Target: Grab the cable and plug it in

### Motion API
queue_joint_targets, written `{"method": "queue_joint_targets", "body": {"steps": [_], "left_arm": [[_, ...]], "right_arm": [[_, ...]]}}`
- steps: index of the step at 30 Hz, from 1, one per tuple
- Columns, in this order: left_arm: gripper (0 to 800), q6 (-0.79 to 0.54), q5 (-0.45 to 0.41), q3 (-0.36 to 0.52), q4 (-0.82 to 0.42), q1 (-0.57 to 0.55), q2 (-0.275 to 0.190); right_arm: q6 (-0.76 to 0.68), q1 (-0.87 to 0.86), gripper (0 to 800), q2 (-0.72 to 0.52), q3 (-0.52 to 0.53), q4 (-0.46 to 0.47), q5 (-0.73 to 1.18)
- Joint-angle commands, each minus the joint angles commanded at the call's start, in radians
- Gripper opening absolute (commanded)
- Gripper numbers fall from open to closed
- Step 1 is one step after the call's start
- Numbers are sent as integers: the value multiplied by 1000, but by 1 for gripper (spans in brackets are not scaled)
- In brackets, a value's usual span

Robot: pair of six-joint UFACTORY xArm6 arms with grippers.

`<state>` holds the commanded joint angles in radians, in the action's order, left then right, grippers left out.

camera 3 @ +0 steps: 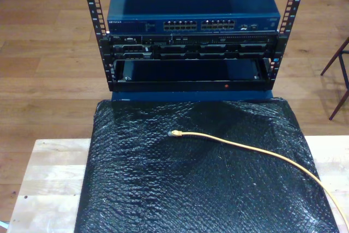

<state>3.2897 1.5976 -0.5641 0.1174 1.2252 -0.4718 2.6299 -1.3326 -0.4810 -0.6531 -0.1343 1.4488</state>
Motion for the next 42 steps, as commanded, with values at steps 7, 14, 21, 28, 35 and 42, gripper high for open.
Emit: {"method": "queue_joint_targets", "body": {"steps": [7, 14, 21, 28, 35, 42], "left_arm": [[800, 132, 78, -58, 68, -120, -2], [800, 249, 114, -72, 103, -241, -3], [800, 318, 110, -71, 175, -305, -3], [800, 442, 104, -68, 192, -407, -3], [800, 503, 86, -60, 241, -450, 3], [800, 549, 44, -28, 245, -496, 5]], "right_arm": [[-110, 34, 798, 83, -143, -135, 124], [-172, 35, 798, 155, -242, -279, 265], [-235, 95, 797, 164, -273, -322, 293], [-322, 164, 797, 164, -281, -396, 295], [-393, 249, 797, 163, -281, -453, 295], [-453, 318, 797, 163, -282, -548, 295]]}}
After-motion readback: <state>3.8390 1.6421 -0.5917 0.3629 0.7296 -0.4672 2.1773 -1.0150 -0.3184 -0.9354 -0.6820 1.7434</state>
